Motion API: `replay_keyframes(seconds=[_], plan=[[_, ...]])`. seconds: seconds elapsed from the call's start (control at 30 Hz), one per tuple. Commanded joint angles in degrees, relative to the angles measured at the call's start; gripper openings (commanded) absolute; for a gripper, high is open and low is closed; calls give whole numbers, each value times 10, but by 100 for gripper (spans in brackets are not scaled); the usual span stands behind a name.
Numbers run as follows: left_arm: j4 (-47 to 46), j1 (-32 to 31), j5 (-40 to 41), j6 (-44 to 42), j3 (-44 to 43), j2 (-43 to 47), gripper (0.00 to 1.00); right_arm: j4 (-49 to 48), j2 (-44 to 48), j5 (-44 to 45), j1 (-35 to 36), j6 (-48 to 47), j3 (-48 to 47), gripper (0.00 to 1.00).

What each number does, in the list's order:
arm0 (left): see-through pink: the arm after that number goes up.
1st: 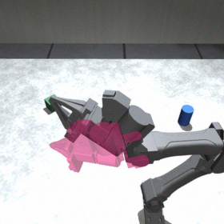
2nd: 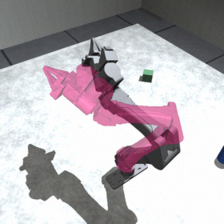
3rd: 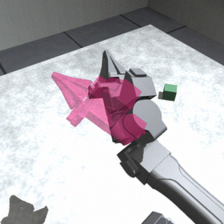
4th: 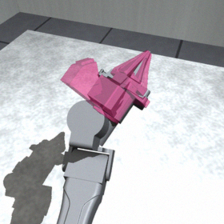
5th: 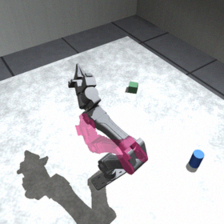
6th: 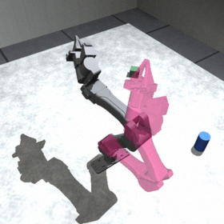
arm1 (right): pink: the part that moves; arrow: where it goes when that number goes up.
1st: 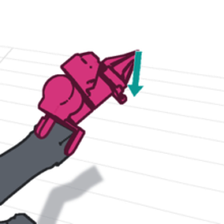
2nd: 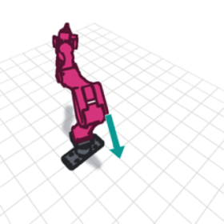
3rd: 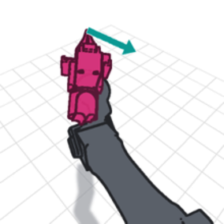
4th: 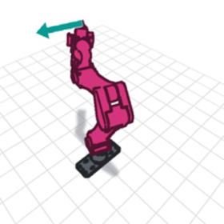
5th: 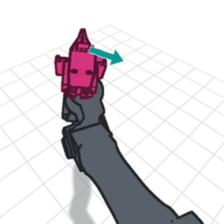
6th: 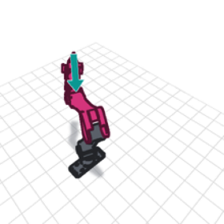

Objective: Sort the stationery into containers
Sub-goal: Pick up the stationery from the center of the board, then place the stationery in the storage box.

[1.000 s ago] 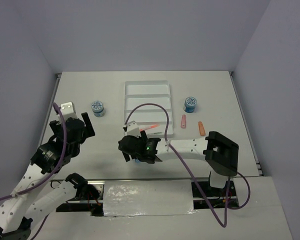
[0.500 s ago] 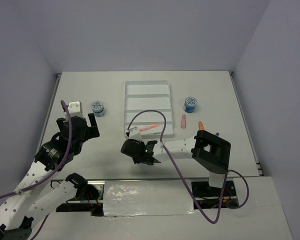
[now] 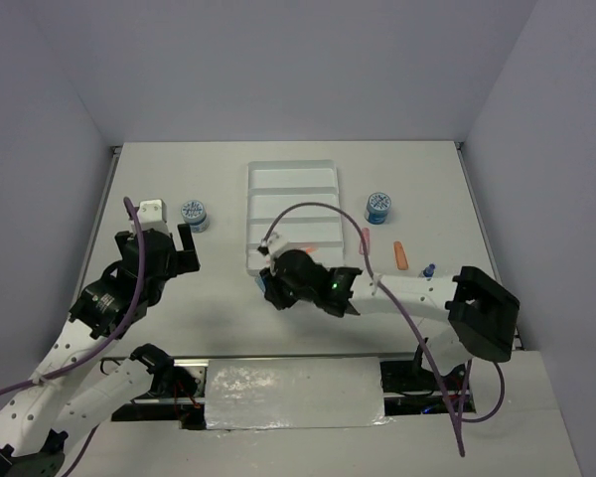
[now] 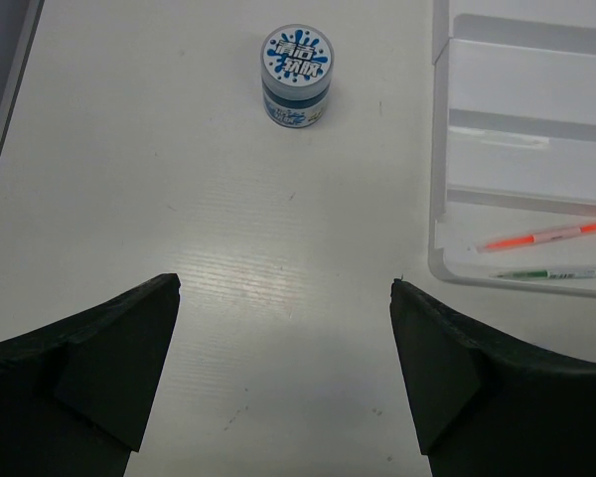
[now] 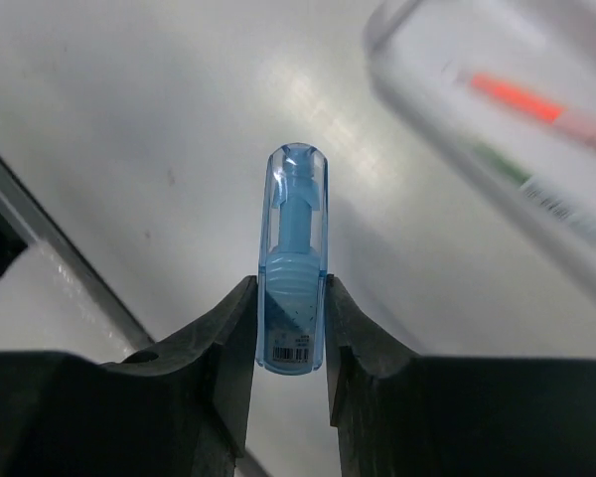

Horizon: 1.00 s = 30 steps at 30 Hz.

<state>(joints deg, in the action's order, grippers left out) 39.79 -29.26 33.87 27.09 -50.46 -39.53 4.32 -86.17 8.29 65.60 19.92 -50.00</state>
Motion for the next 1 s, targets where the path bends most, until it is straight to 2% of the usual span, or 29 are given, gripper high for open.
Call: replay_keyframes(seconds=[0.0, 0.13, 0.23, 0.33, 0.4, 0.67, 0.7, 0.73, 0.8, 0.83, 0.9, 0.97], plan=[[-23, 7, -7, -13, 1, 7, 99, -48, 4, -67, -95, -93, -39, 6], [-27, 12, -16, -15, 1, 11, 99, 34, -75, -60, -141, -155, -142, 3], [-31, 15, -25, -20, 4, 9, 99, 55, -128, -64, -178, -175, -216, 4], [-33, 17, -42, -26, 3, 2, 99, 75, -183, -80, -196, -240, -293, 6], [-33, 17, -44, -27, 2, 0, 99, 85, -225, -80, -209, -262, -322, 7], [-43, 26, -70, -37, 5, -1, 99, 73, -260, -139, -249, -282, -341, 16], [-42, 29, -71, -37, 4, -3, 99, 78, -262, -142, -250, -286, -343, 19], [-43, 31, -73, -37, 4, -4, 99, 80, -262, -150, -253, -288, -345, 29], [-44, 36, -76, -36, 5, -5, 99, 82, -259, -151, -254, -285, -343, 43], [-44, 37, -75, -35, 5, -5, 99, 81, -252, -166, -255, -285, -339, 56], [-38, 42, -67, -31, 4, -8, 99, 72, -242, -162, -257, -280, -329, 66], [-34, 47, -62, -27, 2, -14, 99, 68, -233, -157, -262, -280, -324, 67]])
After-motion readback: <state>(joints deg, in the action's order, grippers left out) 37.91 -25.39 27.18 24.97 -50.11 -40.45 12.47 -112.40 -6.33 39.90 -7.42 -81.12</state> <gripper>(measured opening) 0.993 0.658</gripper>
